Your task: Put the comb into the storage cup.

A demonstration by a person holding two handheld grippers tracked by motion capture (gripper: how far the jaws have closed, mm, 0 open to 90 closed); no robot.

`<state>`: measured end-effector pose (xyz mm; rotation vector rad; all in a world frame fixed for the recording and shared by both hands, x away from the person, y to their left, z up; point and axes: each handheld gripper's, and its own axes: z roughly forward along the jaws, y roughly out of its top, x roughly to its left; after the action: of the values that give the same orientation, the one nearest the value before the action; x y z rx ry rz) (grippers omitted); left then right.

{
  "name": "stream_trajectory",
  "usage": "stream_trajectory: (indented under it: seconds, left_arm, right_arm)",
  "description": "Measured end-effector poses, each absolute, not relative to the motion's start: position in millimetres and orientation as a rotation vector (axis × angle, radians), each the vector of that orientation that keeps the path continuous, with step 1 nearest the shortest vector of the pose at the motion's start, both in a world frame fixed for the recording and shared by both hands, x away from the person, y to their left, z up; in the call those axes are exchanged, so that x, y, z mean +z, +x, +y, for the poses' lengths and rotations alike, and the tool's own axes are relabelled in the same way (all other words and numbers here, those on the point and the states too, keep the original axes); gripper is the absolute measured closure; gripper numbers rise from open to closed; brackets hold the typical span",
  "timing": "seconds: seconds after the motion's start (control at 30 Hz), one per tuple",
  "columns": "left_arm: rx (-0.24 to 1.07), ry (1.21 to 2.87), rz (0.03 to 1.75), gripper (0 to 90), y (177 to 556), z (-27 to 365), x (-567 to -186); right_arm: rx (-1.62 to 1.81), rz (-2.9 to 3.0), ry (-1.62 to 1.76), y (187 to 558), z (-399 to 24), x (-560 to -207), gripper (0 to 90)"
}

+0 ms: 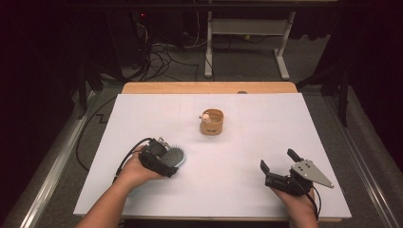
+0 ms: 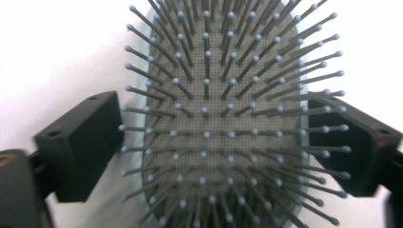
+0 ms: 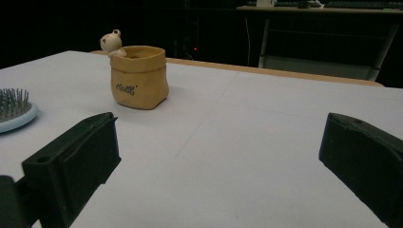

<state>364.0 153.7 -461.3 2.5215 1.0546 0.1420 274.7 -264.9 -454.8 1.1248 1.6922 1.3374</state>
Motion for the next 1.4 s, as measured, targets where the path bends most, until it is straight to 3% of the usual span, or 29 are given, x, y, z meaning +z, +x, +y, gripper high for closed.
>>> stream_trajectory:
  seconds: [0.2, 0.37, 0.77, 1.4]
  left_arm:
    - [0.139, 2.542, 1.054, 9.7, 365.0, 152.7, -458.8]
    - [0.144, 2.561, 1.019, 19.4, 363.9, 150.7, -455.9]
    - [0.158, 2.559, 1.016, 20.0, 362.5, 150.4, -455.0]
    - [0.253, 2.381, 0.969, 20.3, 351.6, 164.6, -432.0]
  right_arm:
    - [1.338, 1.69, 1.122, 274.1, -265.0, -454.4, 0.2]
    - [1.337, 1.69, 1.121, 274.2, -264.9, -454.3, 0.2]
    - [1.336, 1.689, 1.121, 274.1, -264.8, -454.2, 0.3]
    - [1.34, 1.685, 1.121, 273.7, -265.0, -453.7, 0.3]
